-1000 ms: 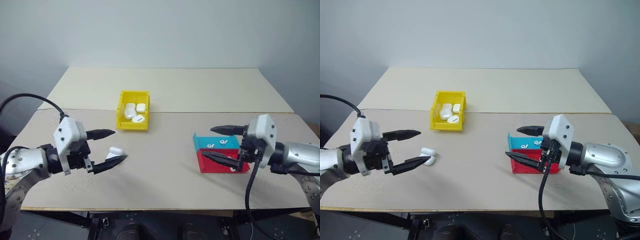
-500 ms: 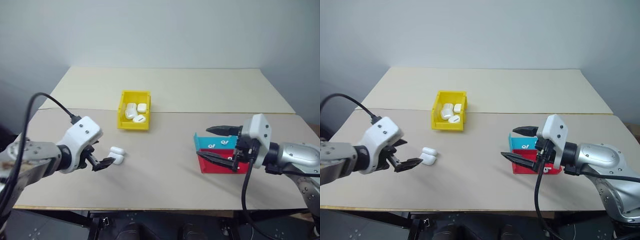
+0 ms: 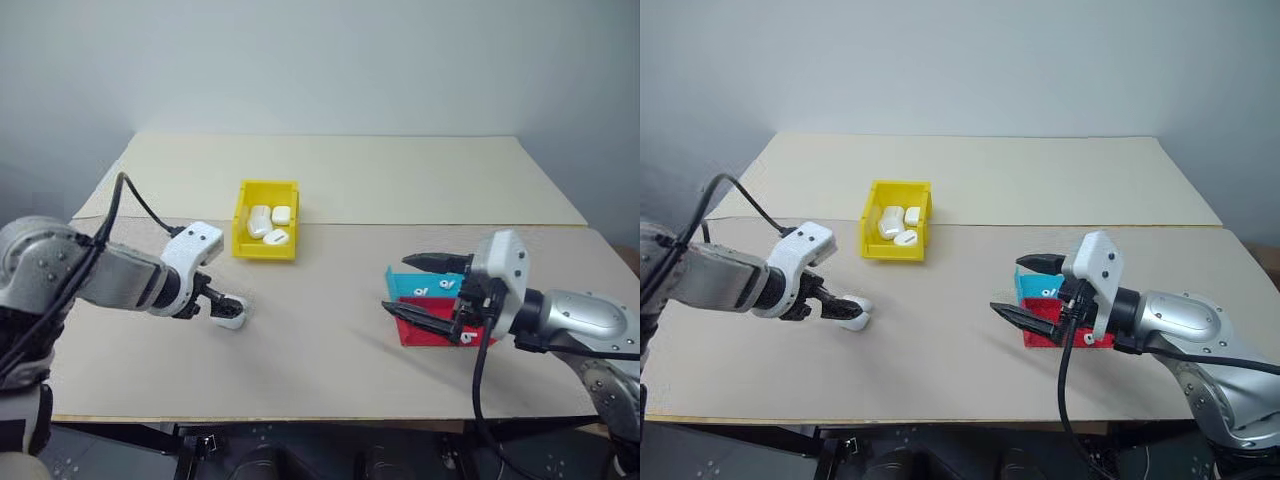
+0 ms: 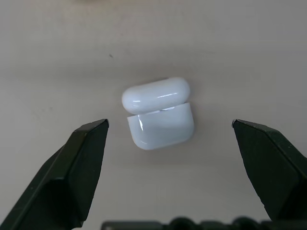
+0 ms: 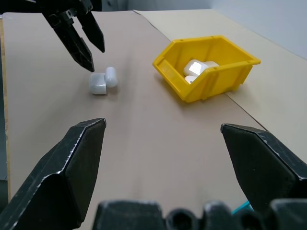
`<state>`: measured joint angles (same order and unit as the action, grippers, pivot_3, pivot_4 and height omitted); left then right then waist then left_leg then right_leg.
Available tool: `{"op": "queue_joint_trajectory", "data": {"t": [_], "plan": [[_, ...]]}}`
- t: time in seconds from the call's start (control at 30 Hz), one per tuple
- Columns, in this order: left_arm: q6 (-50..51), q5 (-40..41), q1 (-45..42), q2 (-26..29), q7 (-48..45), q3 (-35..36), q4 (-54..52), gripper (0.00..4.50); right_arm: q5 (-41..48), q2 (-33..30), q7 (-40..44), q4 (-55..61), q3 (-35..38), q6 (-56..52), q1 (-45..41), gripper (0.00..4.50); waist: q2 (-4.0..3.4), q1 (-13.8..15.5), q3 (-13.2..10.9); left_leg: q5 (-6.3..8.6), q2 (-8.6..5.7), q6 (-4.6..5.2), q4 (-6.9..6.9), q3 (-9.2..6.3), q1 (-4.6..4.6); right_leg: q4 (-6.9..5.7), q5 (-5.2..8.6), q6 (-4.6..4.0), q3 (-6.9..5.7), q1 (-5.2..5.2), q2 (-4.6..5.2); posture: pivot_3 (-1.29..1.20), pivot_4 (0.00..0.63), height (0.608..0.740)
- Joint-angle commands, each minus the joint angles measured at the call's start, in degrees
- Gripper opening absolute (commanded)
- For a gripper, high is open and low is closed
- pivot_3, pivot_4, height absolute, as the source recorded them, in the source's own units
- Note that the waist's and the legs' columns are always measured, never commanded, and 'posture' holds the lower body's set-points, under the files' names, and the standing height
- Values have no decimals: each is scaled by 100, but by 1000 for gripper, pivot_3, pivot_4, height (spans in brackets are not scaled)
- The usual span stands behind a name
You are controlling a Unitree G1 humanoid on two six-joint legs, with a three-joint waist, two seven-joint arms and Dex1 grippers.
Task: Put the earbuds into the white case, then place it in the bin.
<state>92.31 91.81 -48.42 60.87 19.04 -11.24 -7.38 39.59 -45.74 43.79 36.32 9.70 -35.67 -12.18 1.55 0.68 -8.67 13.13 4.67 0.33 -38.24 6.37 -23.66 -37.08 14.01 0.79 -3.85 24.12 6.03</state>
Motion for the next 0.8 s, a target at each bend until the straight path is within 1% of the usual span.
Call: {"op": "queue_joint_trajectory", "data": {"t": [0.03,0.07,0.2,0.3,0.4,0.57,0.8], "plan": [[19,615,-442,80,709,-554,199,4500,85,79,-138,248,24,-5,8,4456,0,4,0,-1,0,-1,0,-1,0,0,0,0,-1,-1,0,0,150,740],[19,787,-614,95,823,-829,402,4500,80,105,-174,270,1,-11,16,4456,0,6,0,-2,-1,-3,0,-1,2,-2,0,0,-1,-2,0,0,150,740],[-24,1214,-1043,-75,1352,-1513,1139,4500,70,174,-268,368,-53,-5,77,4456,0,15,0,-4,-3,-6,0,0,6,-3,0,0,-2,-7,0,0,150,740],[-174,1474,-1146,-192,1839,-1946,1334,4500,51,207,-328,436,-69,25,151,4456,0,13,0,-5,-5,-7,0,-1,5,0,0,0,-1,-6,1,0,150,740],[-449,1765,-1142,-341,2322,-2213,1597,4500,60,229,-395,518,-78,32,218,4456,1,14,0,-14,-7,-23,0,-1,1,0,0,0,0,-4,5,0,150,740],[-835,2088,-1122,-584,2899,-2361,1845,4500,46,255,-475,577,-112,38,266,4456,2,10,0,-14,-7,-22,0,-3,3,-1,0,0,-3,-5,5,0,150,740],[-937,2119,-1002,-795,3247,-2371,1988,4500,77,297,-576,672,-151,33,338,4456,2,10,0,-15,-9,-24,0,-3,2,0,0,0,-2,-6,6,0,150,740]]}}
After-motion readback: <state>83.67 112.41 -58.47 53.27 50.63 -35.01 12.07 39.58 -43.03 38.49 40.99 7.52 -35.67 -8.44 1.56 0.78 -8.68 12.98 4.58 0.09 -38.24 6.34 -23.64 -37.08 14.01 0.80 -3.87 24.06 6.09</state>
